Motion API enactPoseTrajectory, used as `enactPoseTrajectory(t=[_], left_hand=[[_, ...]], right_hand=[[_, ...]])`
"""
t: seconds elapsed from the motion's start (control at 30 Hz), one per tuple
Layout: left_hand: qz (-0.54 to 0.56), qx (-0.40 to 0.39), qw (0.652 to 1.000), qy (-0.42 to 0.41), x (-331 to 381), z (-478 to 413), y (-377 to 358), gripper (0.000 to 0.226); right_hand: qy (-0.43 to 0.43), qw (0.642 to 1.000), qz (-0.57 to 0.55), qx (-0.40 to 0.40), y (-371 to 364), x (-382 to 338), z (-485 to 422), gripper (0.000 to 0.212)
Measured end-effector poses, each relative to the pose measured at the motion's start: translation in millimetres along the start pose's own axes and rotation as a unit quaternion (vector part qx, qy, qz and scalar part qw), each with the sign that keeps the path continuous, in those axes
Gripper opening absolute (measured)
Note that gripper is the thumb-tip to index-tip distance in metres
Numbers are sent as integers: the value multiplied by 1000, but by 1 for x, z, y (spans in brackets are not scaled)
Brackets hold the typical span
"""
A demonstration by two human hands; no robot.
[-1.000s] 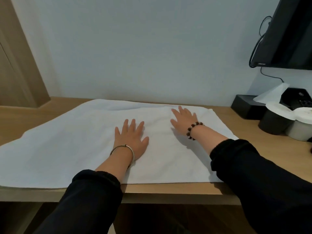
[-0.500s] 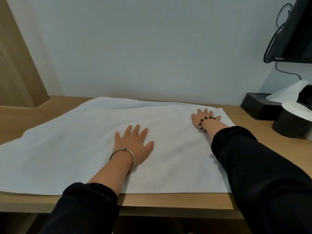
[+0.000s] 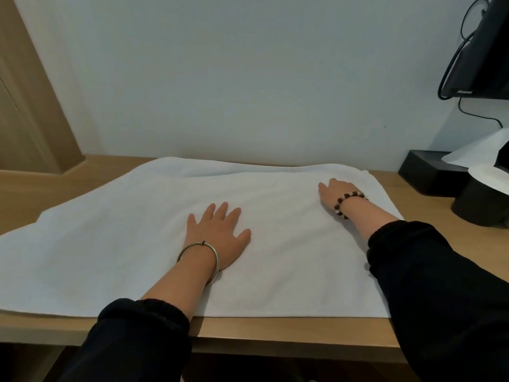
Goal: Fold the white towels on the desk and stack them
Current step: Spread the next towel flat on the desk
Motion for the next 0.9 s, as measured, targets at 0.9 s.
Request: enactPoseTrajectory(t=[0.9], left_hand=[[25,-32,999,35,12,9,9,62]], right_hand=[[184,978,48,-89,-34,-85,75,59]])
Point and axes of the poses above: each hand's wrist, its own z-axis away from the middle knuckle, its own y-axis out of the back of the hand, x = y × z, the point moved 3 cm from there along -z, towards the middle knuckle, and after that the axes turned 4 degrees about y, right-handed, at the moved point
